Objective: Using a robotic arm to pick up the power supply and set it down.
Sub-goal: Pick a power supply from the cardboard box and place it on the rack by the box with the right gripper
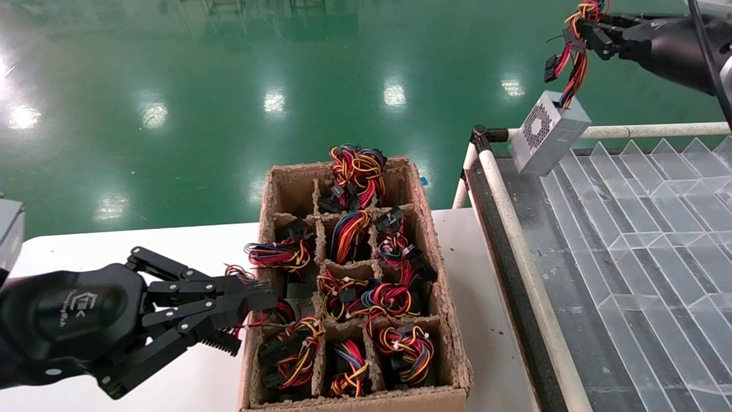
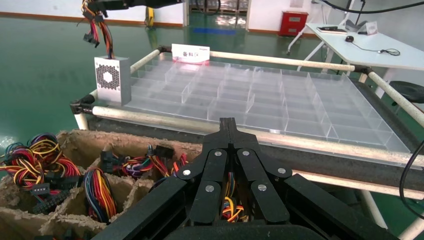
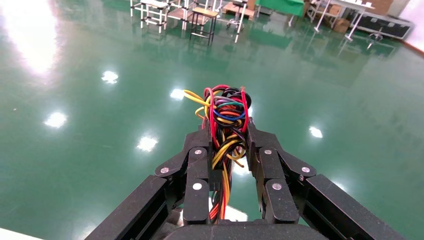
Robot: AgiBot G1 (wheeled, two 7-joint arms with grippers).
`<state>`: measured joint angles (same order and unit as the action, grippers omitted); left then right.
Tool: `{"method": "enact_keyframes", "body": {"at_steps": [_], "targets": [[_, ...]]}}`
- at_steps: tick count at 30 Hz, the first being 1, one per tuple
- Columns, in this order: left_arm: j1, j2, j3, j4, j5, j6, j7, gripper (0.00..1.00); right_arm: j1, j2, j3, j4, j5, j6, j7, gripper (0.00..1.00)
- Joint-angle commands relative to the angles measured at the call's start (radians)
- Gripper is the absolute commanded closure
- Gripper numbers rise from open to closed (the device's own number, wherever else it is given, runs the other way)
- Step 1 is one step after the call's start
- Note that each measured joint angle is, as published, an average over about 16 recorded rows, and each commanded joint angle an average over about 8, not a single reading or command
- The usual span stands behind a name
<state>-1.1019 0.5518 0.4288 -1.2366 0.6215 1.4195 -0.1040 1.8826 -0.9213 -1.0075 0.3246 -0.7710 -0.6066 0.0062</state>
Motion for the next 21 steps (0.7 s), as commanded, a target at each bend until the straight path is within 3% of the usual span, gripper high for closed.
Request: {"method": "enact_keyframes", "body": {"at_steps": [1, 21], "targets": [[0.0, 0.0, 0.0, 0.0, 0.0, 0.0, 0.0, 1.0, -0.002, -0.001, 0.002, -0.009, 0.003, -0.01, -0.004, 1.0], [0.0, 0.0, 0.0, 0.0, 0.0, 0.0, 0.0, 1.0, -0.026, -0.126, 0.016, -0.051, 0.036, -0.015, 0.001, 1.0]]}}
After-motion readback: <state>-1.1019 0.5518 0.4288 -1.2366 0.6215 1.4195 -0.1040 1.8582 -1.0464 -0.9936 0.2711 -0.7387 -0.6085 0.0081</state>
